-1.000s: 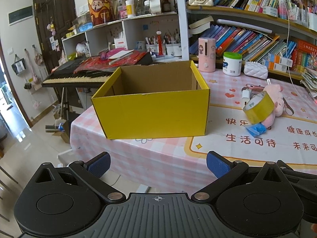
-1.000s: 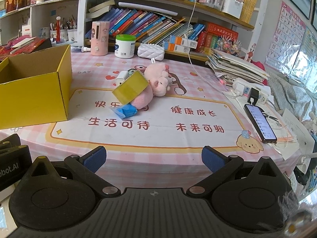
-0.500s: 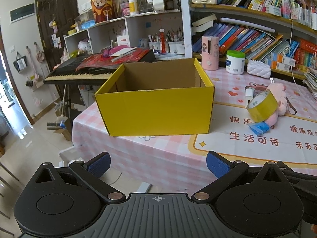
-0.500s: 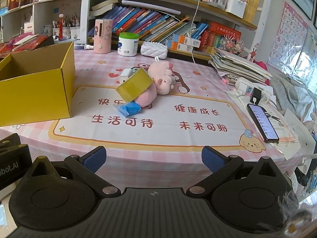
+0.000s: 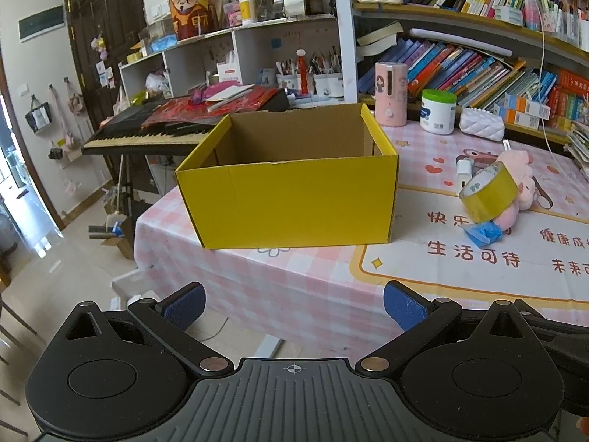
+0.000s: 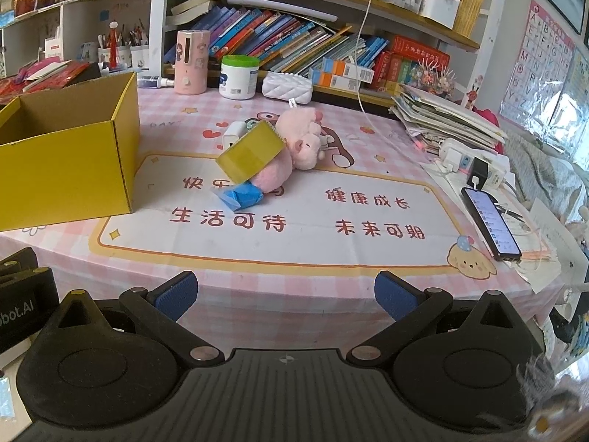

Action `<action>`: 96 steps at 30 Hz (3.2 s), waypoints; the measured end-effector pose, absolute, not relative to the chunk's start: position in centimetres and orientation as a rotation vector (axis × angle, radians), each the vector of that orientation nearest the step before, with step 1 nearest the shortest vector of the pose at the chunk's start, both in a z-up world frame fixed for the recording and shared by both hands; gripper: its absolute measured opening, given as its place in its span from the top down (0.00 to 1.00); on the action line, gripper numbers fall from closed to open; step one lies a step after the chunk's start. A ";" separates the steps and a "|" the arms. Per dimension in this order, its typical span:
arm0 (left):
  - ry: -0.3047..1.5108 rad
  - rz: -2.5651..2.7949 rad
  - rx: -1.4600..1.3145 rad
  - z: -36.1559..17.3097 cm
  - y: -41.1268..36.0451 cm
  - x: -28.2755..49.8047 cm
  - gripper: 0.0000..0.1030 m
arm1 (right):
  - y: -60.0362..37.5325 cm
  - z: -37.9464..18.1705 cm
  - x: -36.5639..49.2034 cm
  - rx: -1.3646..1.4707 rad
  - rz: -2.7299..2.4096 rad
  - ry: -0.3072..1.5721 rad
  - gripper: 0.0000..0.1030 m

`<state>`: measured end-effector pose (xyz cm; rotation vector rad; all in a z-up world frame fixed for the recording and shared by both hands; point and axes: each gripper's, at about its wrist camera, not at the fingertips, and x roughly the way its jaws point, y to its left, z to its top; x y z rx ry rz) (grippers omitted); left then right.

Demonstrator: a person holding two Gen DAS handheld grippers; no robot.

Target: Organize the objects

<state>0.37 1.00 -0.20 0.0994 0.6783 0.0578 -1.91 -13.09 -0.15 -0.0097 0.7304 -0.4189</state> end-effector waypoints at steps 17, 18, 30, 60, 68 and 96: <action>0.684 0.063 0.097 -0.4 0.9 0.4 0.00 | -13.3 -0.5 -1.7 -0.011 -0.415 0.735 0.00; 0.685 0.064 0.095 -0.5 0.9 0.4 0.00 | -13.4 -0.5 -1.6 -0.012 -0.413 0.735 0.00; 0.700 0.067 0.080 -0.7 -0.3 2.0 0.00 | -14.5 -0.7 -0.1 -0.018 -0.383 0.737 0.00; 0.725 0.044 -0.023 -1.5 -10.3 7.8 0.00 | -27.9 -0.3 8.0 -0.015 -0.137 0.676 0.05; 0.714 0.014 -0.007 -1.6 -13.6 8.5 0.01 | -31.6 -0.7 9.7 0.007 -0.151 0.659 0.09; 0.725 -0.098 0.092 -3.1 -21.8 16.1 0.07 | -38.6 0.9 14.9 0.131 -0.085 0.611 0.09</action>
